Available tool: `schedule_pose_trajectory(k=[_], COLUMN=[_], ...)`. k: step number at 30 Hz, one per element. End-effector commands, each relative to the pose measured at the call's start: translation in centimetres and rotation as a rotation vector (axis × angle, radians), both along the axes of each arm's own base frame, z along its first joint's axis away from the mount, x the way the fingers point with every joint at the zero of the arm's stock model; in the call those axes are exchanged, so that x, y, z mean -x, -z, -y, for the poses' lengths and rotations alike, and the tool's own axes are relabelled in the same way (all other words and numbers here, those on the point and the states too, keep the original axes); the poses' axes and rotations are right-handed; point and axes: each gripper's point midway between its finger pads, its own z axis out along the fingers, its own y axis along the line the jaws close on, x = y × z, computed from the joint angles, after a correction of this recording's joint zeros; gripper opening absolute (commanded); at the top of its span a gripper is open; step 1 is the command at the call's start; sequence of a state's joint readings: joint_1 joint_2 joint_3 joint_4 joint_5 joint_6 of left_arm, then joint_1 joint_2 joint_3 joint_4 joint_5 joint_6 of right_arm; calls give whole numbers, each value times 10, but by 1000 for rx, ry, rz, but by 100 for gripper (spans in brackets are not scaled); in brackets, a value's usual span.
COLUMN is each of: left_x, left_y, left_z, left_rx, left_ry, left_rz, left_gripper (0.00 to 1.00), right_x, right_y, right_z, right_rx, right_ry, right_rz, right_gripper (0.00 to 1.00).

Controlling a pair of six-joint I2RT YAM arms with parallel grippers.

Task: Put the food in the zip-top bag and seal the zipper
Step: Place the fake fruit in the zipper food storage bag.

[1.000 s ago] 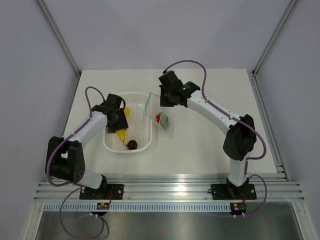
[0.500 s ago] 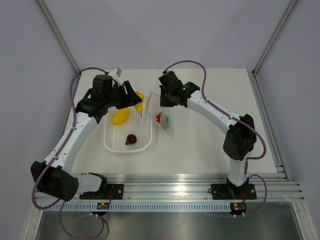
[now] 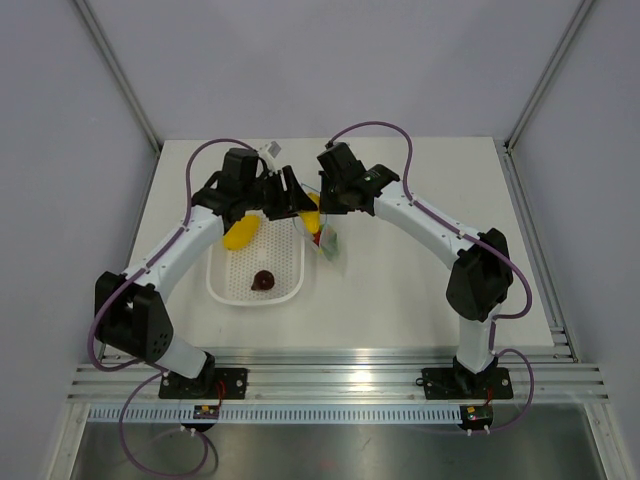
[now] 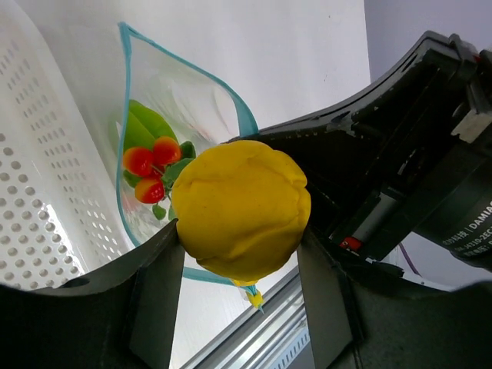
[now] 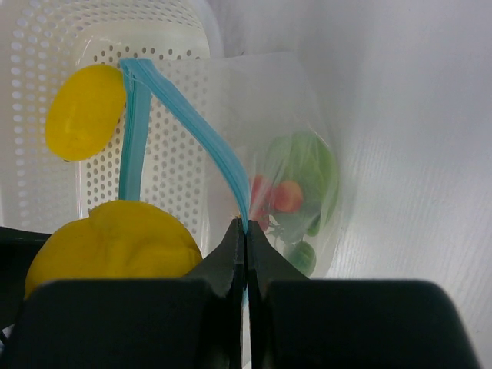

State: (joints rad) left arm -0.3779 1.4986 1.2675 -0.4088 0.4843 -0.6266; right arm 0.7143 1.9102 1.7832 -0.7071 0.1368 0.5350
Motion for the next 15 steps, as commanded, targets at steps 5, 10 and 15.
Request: schedule_pose_trajectory(k=[5, 10, 15], left_x=[-21, -15, -11], left_y=[-13, 4, -3], left_z=[2, 8, 2], left_rx=[-10, -43, -65], left_ry=[-32, -5, -7], left_rz=[77, 38, 56], left_gripper=[29, 59, 83], right_x=[-1, -2, -1], right_y=[-31, -34, -33], right_z=[-2, -2, 0], right_rx=[-68, -69, -63], right_ry=[4, 6, 9], right_rz=[56, 61, 62], right_gripper=[0, 0, 0])
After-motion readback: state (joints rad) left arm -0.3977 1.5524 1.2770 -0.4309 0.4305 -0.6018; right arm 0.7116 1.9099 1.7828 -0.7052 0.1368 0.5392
